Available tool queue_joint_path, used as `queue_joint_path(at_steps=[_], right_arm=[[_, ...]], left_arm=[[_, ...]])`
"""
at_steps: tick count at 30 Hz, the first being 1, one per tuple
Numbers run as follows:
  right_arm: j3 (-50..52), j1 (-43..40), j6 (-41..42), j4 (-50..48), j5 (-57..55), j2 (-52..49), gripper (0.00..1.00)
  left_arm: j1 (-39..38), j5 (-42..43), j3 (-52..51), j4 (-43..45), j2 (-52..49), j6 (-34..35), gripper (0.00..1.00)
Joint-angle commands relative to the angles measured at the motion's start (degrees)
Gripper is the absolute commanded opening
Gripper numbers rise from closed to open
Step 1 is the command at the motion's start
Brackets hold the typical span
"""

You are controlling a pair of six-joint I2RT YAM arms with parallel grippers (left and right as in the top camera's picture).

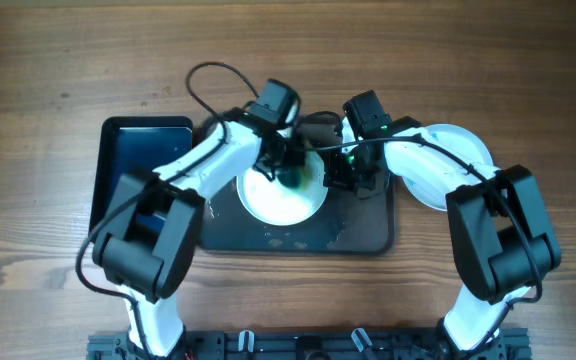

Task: Clean dirty plates on tray and stack at the side
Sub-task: 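Scrub the third plate with the sponge while the right gripper holds it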

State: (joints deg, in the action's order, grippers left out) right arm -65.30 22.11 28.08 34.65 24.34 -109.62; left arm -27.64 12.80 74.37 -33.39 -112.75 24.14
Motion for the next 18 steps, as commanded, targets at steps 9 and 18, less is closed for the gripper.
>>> queue_joint_path(at_steps=[9,18], right_arm=[[0.50,0.22,0.24,-0.11,-2.12,-0.66,0.04],[0.50,0.24,0.44,-0.11,-2.10,-0.63,0.04]], left_arm=[[5.53,-14.95,0.63,-19.30,-0.94,9.31,0.04],[4.81,21.00,0.63,-22.27,-0.94,-11.67,0.04]])
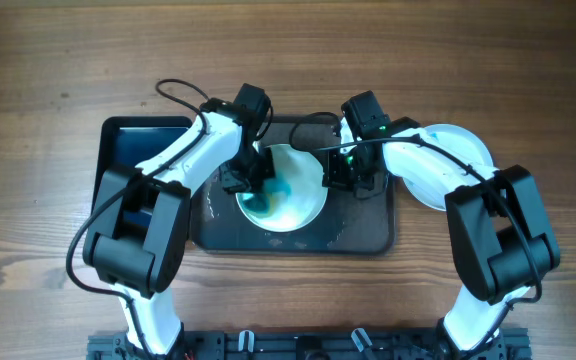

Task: Clean dirty plates on tray and stack at the side
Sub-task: 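Scrub the third plate with the sponge while the right gripper holds it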

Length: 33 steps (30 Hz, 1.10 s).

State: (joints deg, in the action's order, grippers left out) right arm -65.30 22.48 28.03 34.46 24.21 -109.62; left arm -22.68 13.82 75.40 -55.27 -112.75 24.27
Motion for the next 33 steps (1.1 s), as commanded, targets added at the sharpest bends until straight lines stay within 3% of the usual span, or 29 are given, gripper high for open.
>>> queue_joint_path(at_steps=[1,5,8,12,14,20,28,33], right_arm=[[0.50,-0.13,0.46,0.09,-1.99,-0.63,0.04],[0.50,-0.13,0.46,0.07,-1.97,-0.63,0.04],[0.50,-0.13,0.33,0.15,-1.99,-0.63,0.04],[0.50,-0.13,0.00,0.24,-1.97,-0.63,0.04],[0.50,-0.13,0.02,0.11,-1.97,-0.63,0.04],[0.50,-0.13,0.02,0.04,-1.97,-0.63,0.04],[0.50,-0.13,-1.09,-0.17,-1.77,-0.63,0.04],[0.50,-0.13,-1.16,-1.49,-1.75,-0.63,0.04]], left_arm=[[-0.15,21.90,-0.39,-0.20,-0.94,-12.83,0.04],[-0.07,19.98,-0.39,3.93,-0.94,-12.90,0.04],[-0.02,6.67,-0.39,7.56,-0.94,-7.26,0.04],[-0.02,-17.92,-0.39,7.43,-0.94,1.88,0.04],[-0.02,-22.21,-0.37,6.67,-0.94,2.67,0.04],[0.00,-23.78,5.84,-2.54,-0.92,6.01,0.04],[0.46,-23.52,25.70,-20.68,-0.83,6.19,0.04],[2.05,-23.56,26.38,-21.07,-1.01,6.16,0.04]])
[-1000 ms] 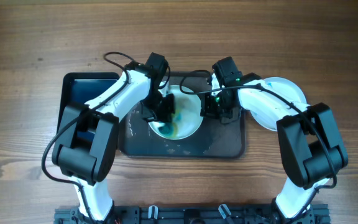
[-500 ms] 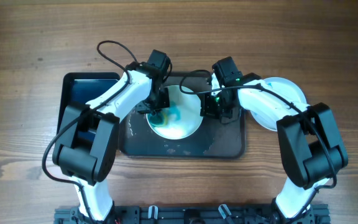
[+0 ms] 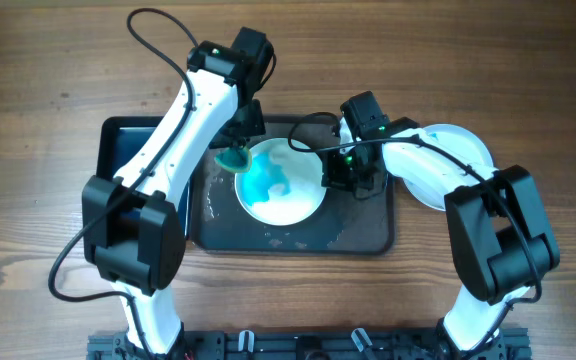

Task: Clean dirty plates on tray and stack at the side
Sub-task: 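Scrub the third plate with the sponge while the right gripper holds it, then lift the third plate with the right gripper and stack it on the others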

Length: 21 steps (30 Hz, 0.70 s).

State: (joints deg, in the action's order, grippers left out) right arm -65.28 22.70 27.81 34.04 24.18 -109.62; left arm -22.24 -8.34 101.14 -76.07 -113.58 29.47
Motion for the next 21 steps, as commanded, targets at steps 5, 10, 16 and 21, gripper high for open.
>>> queue_joint_path(at_steps=[5,10,16,21], right_arm=[[0.48,-0.24,-3.10,-2.05,-1.73,-0.76,0.10],[0.48,0.39,-3.39,-2.43,-1.97,-0.90,0.13],[-0.09,0.76,-2.82,-0.90,-1.90,-1.16,0.04],[-3.43,1.73,-2.36,8.15,-14.32,2.03,0.04]], left_arm=[[4.31,-1.38,0.33,1.75,-0.24,0.83,0.04],[5.99,-1.38,0.31,2.71,-0.39,0.83,0.04],[6.01,-1.38,-0.83,4.59,-0.87,0.83,0.04],[6.01,-1.36,-2.75,5.99,-0.87,0.83,0.04]])
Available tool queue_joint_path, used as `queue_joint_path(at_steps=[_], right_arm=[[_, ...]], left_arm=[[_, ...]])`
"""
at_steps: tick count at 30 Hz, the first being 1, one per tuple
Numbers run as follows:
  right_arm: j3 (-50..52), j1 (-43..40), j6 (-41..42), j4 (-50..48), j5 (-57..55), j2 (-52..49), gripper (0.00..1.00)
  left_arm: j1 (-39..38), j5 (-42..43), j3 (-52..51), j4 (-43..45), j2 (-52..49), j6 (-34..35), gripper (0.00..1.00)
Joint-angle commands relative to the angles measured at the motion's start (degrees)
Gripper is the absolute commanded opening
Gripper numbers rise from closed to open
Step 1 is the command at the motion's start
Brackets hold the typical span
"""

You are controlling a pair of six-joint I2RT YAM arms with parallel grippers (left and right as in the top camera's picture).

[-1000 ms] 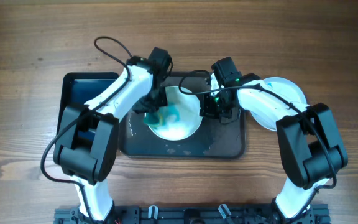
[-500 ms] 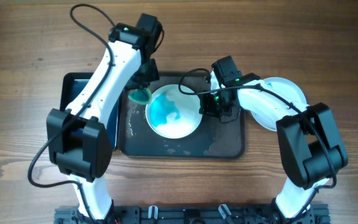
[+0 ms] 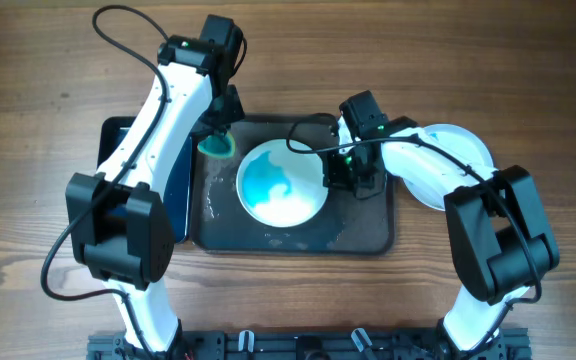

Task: Clean dirty plates on tray and stack at the side
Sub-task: 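Lift the third plate with the right gripper and stack it on the others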

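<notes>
A white plate smeared with blue lies on the dark brown tray. My left gripper is shut on a green sponge, which hangs over the tray's far left corner, just off the plate's left rim. My right gripper sits at the plate's right rim and looks shut on it. A white plate rests on the table to the right of the tray, partly under my right arm.
A dark blue bin stands against the tray's left side, mostly covered by my left arm. Pale specks and smears mark the tray's front strip. Cables loop above both arms. Bare wood surrounds everything.
My left gripper has moved the sponge further left and back, from the plate's upper-left rim to the tray's far left corner. The right gripper and plate have not moved.
At first my left gripper pressed the sponge on the middle of the plate while the right gripper held its right rim. Then the sponge was at the plate's left side, leaving blue smears. Later it was off the rim, and now it is over the tray's corner.
</notes>
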State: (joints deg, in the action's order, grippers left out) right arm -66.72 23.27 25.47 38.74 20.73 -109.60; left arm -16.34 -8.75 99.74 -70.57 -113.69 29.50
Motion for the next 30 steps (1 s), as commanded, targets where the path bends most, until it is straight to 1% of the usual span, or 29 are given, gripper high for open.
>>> queue_joint_path(at_steps=[1,9,12,16,21,24,26,30], right_arm=[[-2.10,1.64,-0.04,4.63,-14.58,3.65,0.04],[-2.10,7.63,0.15,10.49,-43.06,22.43,0.04],[-2.10,10.03,-0.07,11.30,-52.39,26.40,0.04],[-2.10,13.20,-2.93,13.68,-60.74,28.09,0.04],[-2.10,18.64,-2.86,16.15,-75.58,28.09,0.04],[-2.10,23.17,-3.02,16.00,-84.41,28.09,0.04],[-2.10,28.41,-3.15,15.96,-92.87,28.09,0.04],[-2.08,34.51,-6.43,14.47,-103.75,28.09,0.04]], left_arm=[[0.11,-0.94,-1.36,0.48,-0.76,0.81,0.04],[0.11,-0.92,-1.40,1.66,-0.76,0.87,0.04],[0.11,-0.74,-1.40,2.14,-0.76,1.01,0.04],[0.11,-0.74,-1.40,2.29,-0.76,1.01,0.04],[0.13,-0.79,-1.40,2.58,-0.76,1.01,0.04],[0.11,-0.74,-1.40,3.61,-0.76,1.03,0.04],[0.11,-0.74,-1.40,4.00,-0.76,1.05,0.04],[0.11,-0.74,-1.40,3.98,-0.76,1.05,0.04]])
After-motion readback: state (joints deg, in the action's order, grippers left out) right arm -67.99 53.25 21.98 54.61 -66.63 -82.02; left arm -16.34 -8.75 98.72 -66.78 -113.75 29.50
